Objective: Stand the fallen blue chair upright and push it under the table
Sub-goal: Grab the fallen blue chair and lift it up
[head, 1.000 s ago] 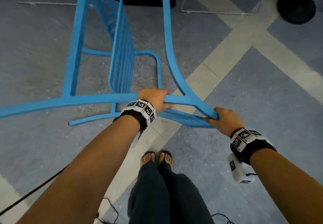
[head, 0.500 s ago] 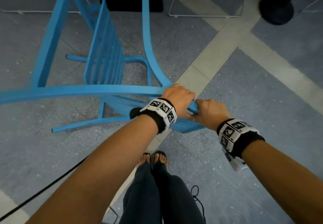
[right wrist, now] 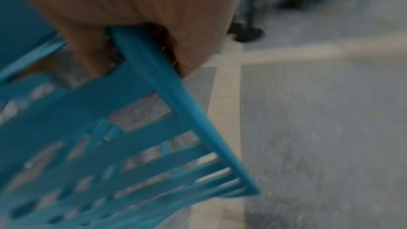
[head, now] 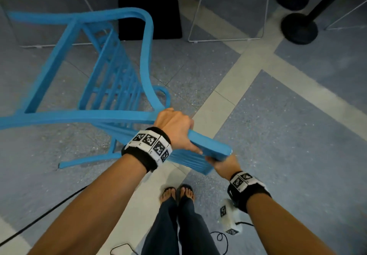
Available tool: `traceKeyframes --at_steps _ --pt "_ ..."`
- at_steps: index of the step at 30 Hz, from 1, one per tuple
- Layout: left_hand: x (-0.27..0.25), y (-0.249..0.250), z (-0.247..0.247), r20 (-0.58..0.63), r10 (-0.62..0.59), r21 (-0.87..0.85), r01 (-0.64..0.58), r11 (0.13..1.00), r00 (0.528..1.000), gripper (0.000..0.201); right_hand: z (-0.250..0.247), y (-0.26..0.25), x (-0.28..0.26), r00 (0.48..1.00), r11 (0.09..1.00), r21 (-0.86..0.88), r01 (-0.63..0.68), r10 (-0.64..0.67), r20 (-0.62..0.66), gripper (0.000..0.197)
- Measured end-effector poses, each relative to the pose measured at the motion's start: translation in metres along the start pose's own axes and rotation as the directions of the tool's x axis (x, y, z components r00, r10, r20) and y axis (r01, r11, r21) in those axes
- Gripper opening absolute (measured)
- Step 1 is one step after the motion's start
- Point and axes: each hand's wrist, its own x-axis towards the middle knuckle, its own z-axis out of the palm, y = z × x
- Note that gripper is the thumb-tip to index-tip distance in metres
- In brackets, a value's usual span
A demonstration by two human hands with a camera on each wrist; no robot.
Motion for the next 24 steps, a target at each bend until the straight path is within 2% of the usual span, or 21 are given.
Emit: traceKeyframes --at_steps 2,6,8,11,13,16,18,22,23,24 --pt "-0.006 0.001 -0.004 -0.044 0.012 -0.011 -0.013 1.0 0.999 0.058 0.002 -0.009 0.001 0.996 0.997 0.049 0.067 -0.065 -0.057 0.029" --pt "-0.012 0.011 -0.032 -0.183 -0.023 -0.091 0.006 0.996 0.983 0.065 -0.016 -0.04 0.001 0.981 0.983 0.146 0.115 -0.089 -0.171 0.04" --pt "-0.017 0.014 -0.055 -0.251 -0.071 -0.133 0.038 0.99 0.965 0.073 -0.032 -0.066 0.0 0.975 0.976 0.157 0.153 -0.123 -0.186 0.036" --pt "-0.031 0.016 -0.088 -0.361 -0.141 -0.22 0.063 0.974 0.922 0.075 -0.059 -0.105 -0.011 0.954 0.967 0.07 0.246 -0.228 -0.196 0.02" --pt "-0.045 0.02 -0.104 -0.442 -0.184 -0.287 0.056 0.956 0.878 0.073 -0.077 -0.13 -0.024 0.927 0.947 -0.038 0.318 -0.319 -0.198 0.014" --pt "-0.07 0.035 -0.122 -0.549 -0.251 -0.366 0.041 0.93 0.797 0.074 -0.107 -0.161 -0.053 0.872 0.887 -0.192 0.421 -0.454 -0.183 0.027" --pt "-0.089 0.047 -0.131 -0.618 -0.296 -0.413 0.019 0.91 0.728 0.072 -0.124 -0.179 -0.076 0.834 0.831 -0.278 0.482 -0.532 -0.147 0.028" --pt "-0.131 0.069 -0.138 -0.737 -0.364 -0.486 -0.072 0.871 0.57 0.068 -0.147 -0.209 -0.127 0.797 0.747 -0.425 0.511 -0.597 -0.091 0.019" --pt "-0.143 0.073 -0.137 -0.747 -0.385 -0.506 -0.088 0.858 0.542 0.068 -0.148 -0.215 -0.141 0.789 0.726 -0.447 0.522 -0.61 -0.069 0.01" --pt "-0.155 0.075 -0.136 -0.754 -0.402 -0.529 -0.117 0.84 0.52 0.067 -0.147 -0.221 -0.156 0.777 0.698 -0.479 0.531 -0.627 -0.053 0.011"
